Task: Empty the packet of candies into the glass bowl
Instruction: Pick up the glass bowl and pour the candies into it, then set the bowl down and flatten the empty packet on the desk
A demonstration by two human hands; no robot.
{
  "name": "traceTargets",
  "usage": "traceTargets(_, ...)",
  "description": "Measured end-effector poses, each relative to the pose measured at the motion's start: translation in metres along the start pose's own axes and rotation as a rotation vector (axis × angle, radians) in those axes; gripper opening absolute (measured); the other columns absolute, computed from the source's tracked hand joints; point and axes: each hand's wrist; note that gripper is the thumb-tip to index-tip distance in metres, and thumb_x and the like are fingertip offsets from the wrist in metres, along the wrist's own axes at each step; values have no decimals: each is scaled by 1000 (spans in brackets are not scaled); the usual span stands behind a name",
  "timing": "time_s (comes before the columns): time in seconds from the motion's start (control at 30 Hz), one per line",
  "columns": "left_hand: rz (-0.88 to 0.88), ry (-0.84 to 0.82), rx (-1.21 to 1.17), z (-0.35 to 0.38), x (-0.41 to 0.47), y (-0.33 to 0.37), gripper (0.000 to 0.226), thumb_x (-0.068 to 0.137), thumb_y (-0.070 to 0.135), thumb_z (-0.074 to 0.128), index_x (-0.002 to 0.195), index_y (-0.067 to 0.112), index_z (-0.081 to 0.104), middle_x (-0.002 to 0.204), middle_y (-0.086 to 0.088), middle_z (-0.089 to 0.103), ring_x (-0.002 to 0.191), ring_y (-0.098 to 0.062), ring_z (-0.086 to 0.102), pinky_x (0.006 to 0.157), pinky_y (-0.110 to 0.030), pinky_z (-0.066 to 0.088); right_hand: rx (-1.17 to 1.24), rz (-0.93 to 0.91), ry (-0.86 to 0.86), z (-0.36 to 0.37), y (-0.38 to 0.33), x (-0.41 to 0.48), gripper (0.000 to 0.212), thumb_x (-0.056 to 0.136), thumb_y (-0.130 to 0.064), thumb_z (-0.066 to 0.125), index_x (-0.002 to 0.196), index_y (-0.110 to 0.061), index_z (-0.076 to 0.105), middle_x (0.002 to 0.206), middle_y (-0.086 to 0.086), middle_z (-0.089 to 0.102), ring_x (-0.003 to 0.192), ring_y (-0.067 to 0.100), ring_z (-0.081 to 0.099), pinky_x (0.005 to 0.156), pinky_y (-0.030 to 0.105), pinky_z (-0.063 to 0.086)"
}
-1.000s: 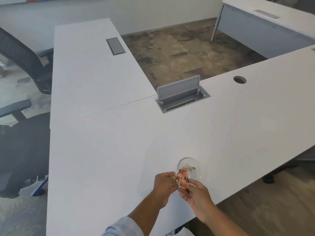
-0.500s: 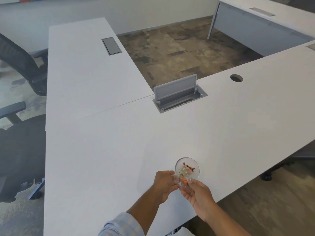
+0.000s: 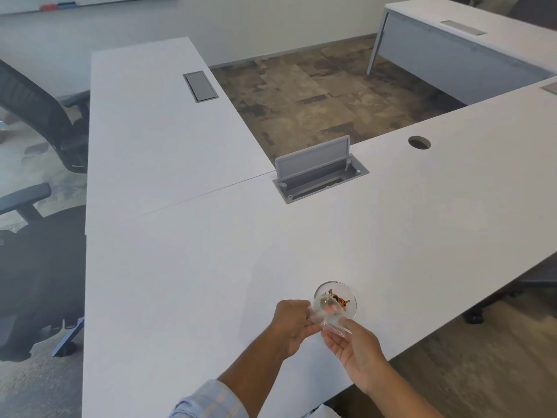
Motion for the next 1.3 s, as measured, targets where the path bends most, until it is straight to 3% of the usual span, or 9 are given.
traceTargets(0.1,5,1,-14,-4,-6,2,38,101,-17,53,136,-4,58,104,-23,75,92,-32,79,77,-38,70,28,8,-8,2,2,-1,26,106,-24,63,120,-3,68,91,25,83,88,36,78,74,39,68)
traceTargets(0.17,11,4,-4,-9,-12,4,48,101,-17,54,149,-9,51,111,-23,74,95,-31,80,77,-36,70,50,19,-13,5,3,-2,31,106,-31,63,119,-3,68,95,27,82,85,36,77,74,39,68)
traceTargets(0.33,70,-14,96,-24,-26,3,61,101,-7,67,158,-7,46,118,-15,75,115,-30,78,94,-39,69,-3,47,16,19,3,-2,30,107,-34,61,119,-7,66,118,27,73,91,36,73,75,42,65)
traceTargets(0.5,124,-28,76,-47,-46,1,67,101,4,75,160,-5,45,134,-18,75,120,-27,78,98,-36,68,-168,49,83,43,2,-1,11,103,-12,60,104,-2,66,98,19,72,80,32,70,65,40,63)
traceTargets(0.8,286,6,-125,-99,-81,-1,98,80,18,80,167,6,37,135,-10,78,114,-18,83,91,-30,68,-527,-129,75,104,22,-7,23,102,-19,44,97,-12,65,80,9,71,60,26,66,44,27,52)
traceTargets(0.9,280,94,-301,-124,-86,-3,69,96,14,77,159,17,48,120,-12,86,108,-33,84,92,-44,69,-630,-206,-42,122,34,-14,25,103,-18,40,91,-13,61,59,1,62,42,19,53,41,23,38)
traceTargets(0.97,283,183,-306,-139,-89,1,38,103,26,74,136,10,66,112,-16,87,100,-38,85,88,-50,70,-731,-266,-133,132,43,-20,28,105,-18,38,91,-11,61,58,2,61,40,18,50,41,22,36)
traceTargets(1.07,267,343,-219,-157,-93,5,38,104,42,71,110,6,78,94,-18,87,78,-34,84,74,-45,70,-870,-350,-273,149,59,-33,33,109,-23,35,97,-5,60,65,8,61,39,18,50,39,23,37)
traceTargets(1.3,405,600,-23,-185,-99,-8,35,110,31,59,90,5,72,64,-10,73,52,-17,70,51,-28,59,-1286,-661,-229,179,91,-55,40,112,-40,29,83,-19,47,67,12,61,39,20,59,33,25,40)
Point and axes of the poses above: each hand's wrist, its own x-axis towards the middle knuckle, its own z-axis out of the palm, y = z × x
